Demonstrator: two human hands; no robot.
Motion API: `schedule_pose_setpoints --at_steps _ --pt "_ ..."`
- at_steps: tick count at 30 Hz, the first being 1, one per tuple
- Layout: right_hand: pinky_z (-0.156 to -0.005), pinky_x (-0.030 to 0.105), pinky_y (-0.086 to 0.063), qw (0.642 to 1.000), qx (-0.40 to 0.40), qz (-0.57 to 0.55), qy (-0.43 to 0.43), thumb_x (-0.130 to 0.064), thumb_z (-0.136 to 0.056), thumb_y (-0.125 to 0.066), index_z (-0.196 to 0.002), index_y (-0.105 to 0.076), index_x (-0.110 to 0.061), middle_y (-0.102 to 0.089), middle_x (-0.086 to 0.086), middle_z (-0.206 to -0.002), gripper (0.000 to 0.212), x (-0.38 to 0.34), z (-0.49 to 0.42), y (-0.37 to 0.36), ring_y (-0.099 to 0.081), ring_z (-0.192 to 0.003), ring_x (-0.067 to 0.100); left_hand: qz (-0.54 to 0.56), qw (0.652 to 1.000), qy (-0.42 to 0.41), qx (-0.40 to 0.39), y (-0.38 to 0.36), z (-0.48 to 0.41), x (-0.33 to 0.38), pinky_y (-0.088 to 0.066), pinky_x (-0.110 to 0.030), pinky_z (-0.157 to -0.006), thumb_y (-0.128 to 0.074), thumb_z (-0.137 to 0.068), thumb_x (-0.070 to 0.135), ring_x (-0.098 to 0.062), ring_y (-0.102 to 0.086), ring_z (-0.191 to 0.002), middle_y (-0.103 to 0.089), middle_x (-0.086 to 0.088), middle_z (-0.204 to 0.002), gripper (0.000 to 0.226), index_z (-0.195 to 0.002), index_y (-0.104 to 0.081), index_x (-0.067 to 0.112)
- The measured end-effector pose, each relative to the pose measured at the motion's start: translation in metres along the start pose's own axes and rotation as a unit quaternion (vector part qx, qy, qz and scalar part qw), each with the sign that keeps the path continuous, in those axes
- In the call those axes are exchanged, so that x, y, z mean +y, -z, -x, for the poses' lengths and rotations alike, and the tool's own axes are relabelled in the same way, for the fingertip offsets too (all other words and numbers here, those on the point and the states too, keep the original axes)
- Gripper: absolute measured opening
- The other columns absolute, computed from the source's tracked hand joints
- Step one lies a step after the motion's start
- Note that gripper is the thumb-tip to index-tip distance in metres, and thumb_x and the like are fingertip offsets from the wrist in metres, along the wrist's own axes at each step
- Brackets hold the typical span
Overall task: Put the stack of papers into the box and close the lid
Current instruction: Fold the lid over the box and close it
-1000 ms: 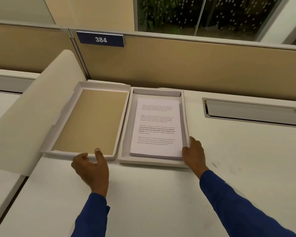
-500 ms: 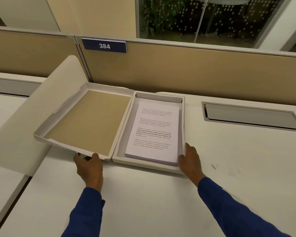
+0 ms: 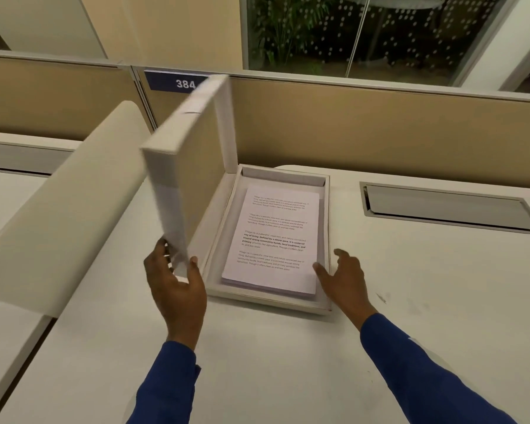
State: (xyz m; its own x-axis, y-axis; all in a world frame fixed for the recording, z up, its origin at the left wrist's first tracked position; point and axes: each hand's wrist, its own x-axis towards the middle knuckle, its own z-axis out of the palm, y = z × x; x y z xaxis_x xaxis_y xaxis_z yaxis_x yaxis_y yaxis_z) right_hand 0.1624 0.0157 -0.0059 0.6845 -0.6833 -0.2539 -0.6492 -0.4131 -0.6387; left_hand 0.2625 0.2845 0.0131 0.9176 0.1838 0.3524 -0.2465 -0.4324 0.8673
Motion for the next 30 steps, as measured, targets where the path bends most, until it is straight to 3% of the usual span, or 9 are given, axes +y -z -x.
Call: schedule_pose_setpoints --at_steps 4,8,10,12,14,17,21,24,30 --pt "-0.100 0.042 -0.052 0.986 0.026 -0.162 0.015 -0.057 -0.095 -0.054 -0.145 -0.045 -0.019 -0.057 0.008 -0.139 0.064 -0.044 0.002 0.029 -0.059 -0.122 0.027 -0.089 0.988 -0.113 -0.060 -0.009 0.010 -0.002 -0.053 -0.049 -0.097 -0.077 -0.082 -0.004 -0.031 -0.054 -0.116 -0.057 -0.013 -0.131 0.063 -0.139 -0.053 0.008" --pt "-0.076 0.037 -0.058 0.889 -0.070 -0.447 -0.071 -0.060 -0.100 -0.041 -0.121 -0.062 -0.022 -0.071 0.006 -0.107 0.048 -0.078 0.011 0.057 -0.069 -0.093 0.023 -0.163 0.953 -0.238 -0.091 -0.015 0.023 -0.012 -0.047 -0.049 -0.097 -0.079 -0.073 -0.012 -0.032 -0.052 -0.115 -0.054 -0.008 -0.127 0.070 -0.134 -0.058 0.014" --pt "-0.076 0.037 -0.061 0.870 -0.080 -0.476 -0.107 -0.065 -0.096 -0.044 -0.116 -0.065 -0.025 -0.074 0.005 -0.106 0.048 -0.076 0.011 0.061 -0.071 -0.096 0.025 -0.193 0.932 -0.294 -0.094 -0.016 0.024 -0.020 -0.045 -0.047 -0.096 -0.077 -0.076 -0.010 -0.035 -0.055 -0.112 -0.057 -0.008 -0.123 0.066 -0.132 -0.058 0.018" --pt "-0.083 0.043 -0.061 0.902 -0.078 -0.409 -0.112 -0.064 -0.093 -0.053 -0.112 -0.064 -0.024 -0.073 0.005 -0.110 0.045 -0.066 0.009 0.056 -0.070 -0.100 0.027 -0.213 0.915 -0.324 -0.114 -0.014 0.026 -0.025 -0.044 -0.048 -0.095 -0.080 -0.079 -0.003 -0.038 -0.057 -0.112 -0.061 -0.012 -0.123 0.065 -0.133 -0.056 0.022" --pt "-0.084 0.045 -0.061 0.933 -0.070 -0.330 -0.124 -0.057 -0.091 -0.061 -0.116 -0.062 -0.020 -0.070 0.007 -0.115 0.044 -0.053 0.006 0.046 -0.068 -0.101 0.027 -0.216 0.919 -0.294 -0.150 -0.012 0.030 -0.027 -0.040 -0.052 -0.101 -0.090 -0.076 0.020 -0.037 -0.052 -0.124 -0.055 -0.015 -0.136 0.072 -0.138 -0.053 0.024" --pt "-0.074 0.040 -0.062 0.957 -0.057 -0.254 -0.125 -0.052 -0.095 -0.058 -0.124 -0.056 -0.016 -0.066 0.005 -0.114 0.047 -0.036 0.009 0.035 -0.067 -0.095 0.024 -0.178 0.963 -0.065 -0.190 -0.011 0.031 -0.021 -0.025 -0.051 -0.118 -0.083 -0.068 0.063 -0.031 -0.028 -0.151 -0.028 -0.014 -0.162 0.110 -0.157 -0.032 0.023" --pt "-0.078 0.035 -0.054 0.991 -0.031 -0.106 -0.075 -0.052 -0.101 -0.044 -0.135 -0.050 -0.015 -0.062 0.003 -0.117 0.051 -0.019 0.017 0.022 -0.062 -0.099 0.022 -0.053 0.961 0.163 -0.217 -0.014 0.023 -0.012 -0.039 -0.036 -0.105 -0.064 -0.086 0.064 -0.027 -0.046 -0.135 -0.039 -0.009 -0.148 0.097 -0.163 -0.016 0.030" --pt "-0.081 0.033 -0.047 0.998 -0.009 -0.040 -0.041 -0.047 -0.104 -0.038 -0.138 -0.050 -0.008 -0.064 0.013 -0.125 0.053 -0.005 0.022 0.010 -0.063 -0.106 0.028 -0.078 0.961 0.131 -0.229 -0.016 0.026 -0.010 -0.039 -0.028 -0.094 -0.071 -0.087 0.052 -0.015 -0.047 -0.111 -0.042 0.000 -0.127 0.094 -0.162 -0.023 0.022" --pt "-0.080 0.035 -0.046 0.999 -0.024 -0.004 -0.028 -0.035 -0.107 -0.036 -0.129 -0.052 -0.010 -0.059 0.014 -0.114 0.037 0.023 0.040 -0.013 -0.052 -0.088 0.021 -0.111 0.966 0.072 -0.224 -0.020 0.034 -0.018 -0.045 -0.030 -0.090 -0.079 -0.082 0.050 -0.019 -0.052 -0.110 -0.043 -0.002 -0.122 0.100 -0.162 -0.024 0.021"
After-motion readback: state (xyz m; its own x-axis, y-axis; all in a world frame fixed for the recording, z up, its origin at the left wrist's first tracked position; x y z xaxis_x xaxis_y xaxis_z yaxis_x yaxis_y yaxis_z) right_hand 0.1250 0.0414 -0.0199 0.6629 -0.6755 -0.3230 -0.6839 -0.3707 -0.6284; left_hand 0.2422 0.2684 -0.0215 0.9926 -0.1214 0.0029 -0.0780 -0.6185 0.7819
